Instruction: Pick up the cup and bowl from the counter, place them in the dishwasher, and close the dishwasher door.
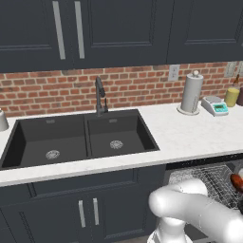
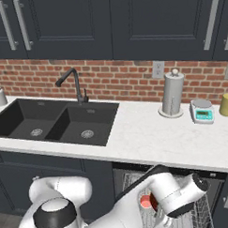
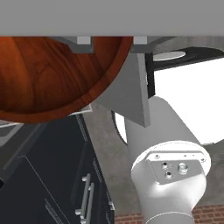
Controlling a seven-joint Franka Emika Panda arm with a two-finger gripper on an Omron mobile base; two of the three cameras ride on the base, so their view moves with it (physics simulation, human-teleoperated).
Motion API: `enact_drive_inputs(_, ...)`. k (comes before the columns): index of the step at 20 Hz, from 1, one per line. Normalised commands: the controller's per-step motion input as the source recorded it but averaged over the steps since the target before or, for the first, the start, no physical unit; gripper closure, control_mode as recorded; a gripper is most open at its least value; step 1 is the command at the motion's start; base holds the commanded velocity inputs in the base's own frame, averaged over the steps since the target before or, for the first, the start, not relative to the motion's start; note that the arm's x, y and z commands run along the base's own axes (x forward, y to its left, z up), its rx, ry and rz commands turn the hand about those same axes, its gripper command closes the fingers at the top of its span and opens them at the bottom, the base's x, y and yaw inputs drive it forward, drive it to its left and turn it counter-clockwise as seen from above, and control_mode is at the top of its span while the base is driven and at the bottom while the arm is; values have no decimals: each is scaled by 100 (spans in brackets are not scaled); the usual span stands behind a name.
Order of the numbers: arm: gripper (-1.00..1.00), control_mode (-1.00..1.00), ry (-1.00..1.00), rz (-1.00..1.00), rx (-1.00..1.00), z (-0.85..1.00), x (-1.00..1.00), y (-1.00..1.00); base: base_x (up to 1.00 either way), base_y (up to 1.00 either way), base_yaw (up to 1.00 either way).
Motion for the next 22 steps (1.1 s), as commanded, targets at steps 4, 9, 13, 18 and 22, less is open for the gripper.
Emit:
enact_drive_inputs(4,100,-100,0,0,0,0,41,6,0,0,0)
enact_drive_inputs(9,100,-100,0,0,0,0,49,7,0,0,0)
enact_drive_inputs(13,100,-100,0,-4,0,-6,11,0,0,0,0)
enact_drive_inputs(18,100,-100,0,-10,0,-27,0,0,0,0,0)
enact_drive_inputs(22,100,-100,9,-10,0,-49,0,0,0,0,0)
